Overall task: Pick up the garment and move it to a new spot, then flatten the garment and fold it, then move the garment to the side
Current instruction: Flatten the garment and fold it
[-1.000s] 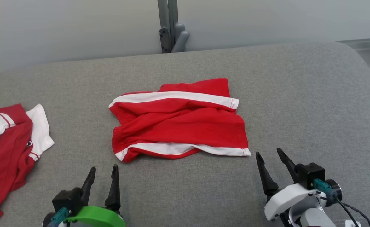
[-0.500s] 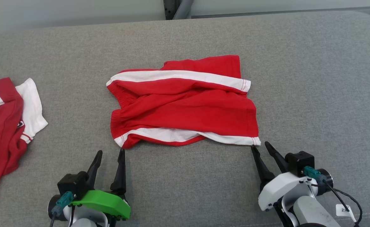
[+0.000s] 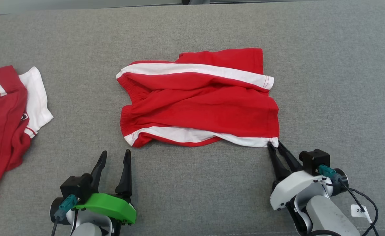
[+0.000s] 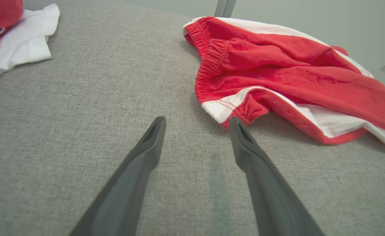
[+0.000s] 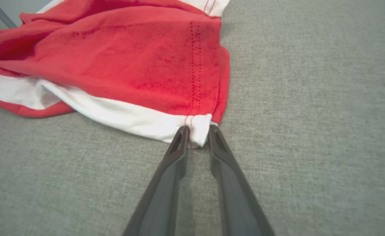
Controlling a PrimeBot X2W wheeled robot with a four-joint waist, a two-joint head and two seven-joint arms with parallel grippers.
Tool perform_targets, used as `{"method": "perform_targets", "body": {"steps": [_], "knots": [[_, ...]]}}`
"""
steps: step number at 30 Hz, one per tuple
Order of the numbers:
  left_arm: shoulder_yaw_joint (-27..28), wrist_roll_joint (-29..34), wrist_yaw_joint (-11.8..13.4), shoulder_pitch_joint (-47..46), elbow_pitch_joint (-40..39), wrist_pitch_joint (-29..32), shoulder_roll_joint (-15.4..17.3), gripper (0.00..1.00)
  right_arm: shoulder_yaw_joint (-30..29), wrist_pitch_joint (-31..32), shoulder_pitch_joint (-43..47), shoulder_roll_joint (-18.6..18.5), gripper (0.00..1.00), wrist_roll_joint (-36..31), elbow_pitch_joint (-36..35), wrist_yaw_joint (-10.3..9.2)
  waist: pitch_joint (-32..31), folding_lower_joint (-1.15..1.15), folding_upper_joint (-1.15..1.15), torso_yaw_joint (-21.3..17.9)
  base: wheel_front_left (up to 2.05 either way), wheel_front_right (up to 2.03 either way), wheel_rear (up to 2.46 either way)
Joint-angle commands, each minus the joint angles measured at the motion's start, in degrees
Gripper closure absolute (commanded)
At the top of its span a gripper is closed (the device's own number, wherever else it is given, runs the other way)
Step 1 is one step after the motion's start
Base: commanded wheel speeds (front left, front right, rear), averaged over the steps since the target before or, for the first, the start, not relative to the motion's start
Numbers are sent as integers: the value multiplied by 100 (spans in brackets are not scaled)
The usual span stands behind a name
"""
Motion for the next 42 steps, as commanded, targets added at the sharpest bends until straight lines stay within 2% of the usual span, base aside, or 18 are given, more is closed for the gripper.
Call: {"method": "perform_targets", "body": {"steps": [1, 9, 21, 30, 33, 34, 36, 37, 38, 39, 42], "knots": [[5, 32, -13, -80, -16, 3, 19, 0, 13, 7, -39, -14, 100, 27, 41, -2, 22, 0, 0, 21, 0, 0, 0], [-116, -165, -13, -149, -16, 3, 18, 0, 2, 1, 130, -83, 100, 56, -209, -2, -11, 0, 0, -59, 0, 0, 0], [-345, -1154, -13, -517, 444, 3, 22, 0, 111, 0, 77, -150, 100, -41, -360, -2, 76, 0, 0, -247, 0, 0, 0], [-573, -1535, -14, -653, 586, 3, 136, 0, 119, 0, 56, -163, 100, -38, -386, -2, 131, 0, 0, -284, 0, 0, 0], [-664, -1629, -14, -675, 605, 3, 170, 44, 122, 0, 45, -167, 100, -29, -396, -2, 146, 0, 0, -293, 0, 0, 0], [-729, -1703, -14, -688, 614, 3, 177, 52, 122, 0, 39, -167, 100, -28, -399, -2, 154, 0, 0, -295, 0, 0, 0], [-798, -1776, -14, -730, 596, 3, 240, 55, 120, 0, 32, -165, 100, -25, -414, -2, 169, 0, 0, -298, 0, 0, 0], [-816, -1810, -14, -737, 587, 3, 257, 62, 121, 0, 32, -164, 100, -23, -419, -2, 174, 0, 0, -298, 0, 0, 0], [-846, -1827, -14, -739, 576, 3, 268, 76, 119, 0, 29, -164, 100, -19, -420, -2, 180, 0, 0, -299, 0, 0, 0], [-869, -1849, -14, -739, 565, 3, 280, 100, 117, 0, 25, -163, 100, -14, -426, -2, 184, 0, 0, -300, 0, 0, 0], [-881, -1828, -14, -771, 406, 3, 324, 100, 94, 0, 14, -160, 100, 4, -455, -2, 174, 0, 0, -298, 0, 0, 0]]}}
